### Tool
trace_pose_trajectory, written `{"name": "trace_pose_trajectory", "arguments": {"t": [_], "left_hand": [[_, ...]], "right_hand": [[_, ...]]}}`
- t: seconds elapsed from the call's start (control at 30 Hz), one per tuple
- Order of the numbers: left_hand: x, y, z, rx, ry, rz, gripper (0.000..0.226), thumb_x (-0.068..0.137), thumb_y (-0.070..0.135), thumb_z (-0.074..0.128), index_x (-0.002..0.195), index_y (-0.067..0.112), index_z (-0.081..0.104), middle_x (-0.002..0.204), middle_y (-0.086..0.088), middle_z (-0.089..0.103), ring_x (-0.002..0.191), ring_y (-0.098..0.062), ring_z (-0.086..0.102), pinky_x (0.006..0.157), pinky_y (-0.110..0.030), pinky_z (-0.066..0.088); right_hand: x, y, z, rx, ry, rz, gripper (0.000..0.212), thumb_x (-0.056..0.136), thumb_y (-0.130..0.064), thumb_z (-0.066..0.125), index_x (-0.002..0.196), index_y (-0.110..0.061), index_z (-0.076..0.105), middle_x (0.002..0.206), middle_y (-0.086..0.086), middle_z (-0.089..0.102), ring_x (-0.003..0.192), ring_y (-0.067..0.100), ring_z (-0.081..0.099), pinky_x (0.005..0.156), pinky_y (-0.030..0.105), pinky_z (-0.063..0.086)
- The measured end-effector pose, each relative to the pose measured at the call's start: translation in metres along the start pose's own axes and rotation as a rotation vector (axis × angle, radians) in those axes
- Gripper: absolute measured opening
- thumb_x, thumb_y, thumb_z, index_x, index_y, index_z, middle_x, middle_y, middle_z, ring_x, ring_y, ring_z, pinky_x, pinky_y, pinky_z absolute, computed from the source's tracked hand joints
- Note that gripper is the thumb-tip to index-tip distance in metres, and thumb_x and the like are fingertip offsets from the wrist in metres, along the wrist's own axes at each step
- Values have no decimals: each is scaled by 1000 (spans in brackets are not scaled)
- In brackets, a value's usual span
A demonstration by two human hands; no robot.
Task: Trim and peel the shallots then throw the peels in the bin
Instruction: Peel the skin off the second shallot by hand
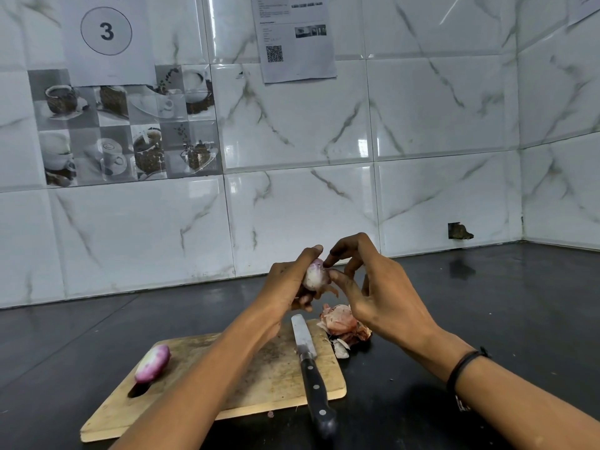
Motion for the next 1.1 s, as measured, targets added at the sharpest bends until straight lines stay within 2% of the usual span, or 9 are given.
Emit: {"name": "trace_pose_trajectory", "arguments": {"t": [0.23,0.33,0.47,0.53,0.67,0.8,0.87,0.93,1.1], "left_hand": [[1,0,2,18,-38,-10,50,92,52,61,62,13,72,62,-18,64,40,-14,42,50,-26,46],[2,-2,2,20,-32,-20,50,92,51,61,65,10,71,63,-18,65,40,-14,42,51,-27,46],[4,-4,0,-13,17,-55,50,92,51,60,72,7,71,64,-18,63,42,-17,45,51,-28,47],[6,-5,-2,-38,62,-75,53,92,52,61,72,5,72,63,-18,63,43,-18,47,49,-27,47],[9,-4,-6,-88,126,-106,51,95,48,59,76,2,70,57,-14,61,41,-18,46,50,-29,47],[7,-2,-4,-148,76,-114,47,98,39,52,93,-3,72,66,-14,60,45,-20,46,59,-34,52],[4,-1,-1,-184,49,-119,44,100,32,48,83,0,71,64,-13,62,45,-19,45,59,-33,52],[2,1,3,-233,27,-124,41,101,27,46,78,1,69,68,-16,63,50,-20,46,58,-33,51],[0,2,8,-297,-11,-109,33,103,22,42,88,3,64,80,-14,69,55,-19,61,50,-29,52]], "right_hand": [[0,2,1,-50,33,-12,36,95,-21,67,121,-29,44,108,-28,60,88,1,64,64,27,55],[0,3,2,-77,19,-21,36,95,-18,66,120,-29,42,101,-30,57,83,1,63,64,30,55],[-1,2,4,-87,-59,-41,40,94,-14,63,119,-33,38,105,-23,60,74,8,62,64,38,55],[-2,1,5,-75,-102,-36,38,94,-16,62,118,-34,38,107,-22,62,75,6,61,66,37,54],[-2,3,5,-35,-149,-4,32,95,-21,60,115,-35,39,105,-23,62,74,-3,56,64,25,44],[-2,5,2,-60,-108,44,21,94,-31,53,112,-34,42,95,-19,65,65,10,58,60,34,48],[-1,8,0,-116,-62,79,14,98,-35,50,111,-33,44,86,-21,64,65,9,58,60,33,48],[0,10,-1,-149,-16,96,15,98,-36,55,110,-34,48,85,-25,62,68,6,59,61,33,50],[1,3,-4,-49,42,21,26,88,-32,71,107,-33,54,87,-17,54,80,9,57,62,29,49]]}}
Point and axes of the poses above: each hand's wrist, its own x-axis towards the middle knuckle, its own z-axis out of the palm, y = z × x, the point moved 2 cm from there along x, towards the middle knuckle
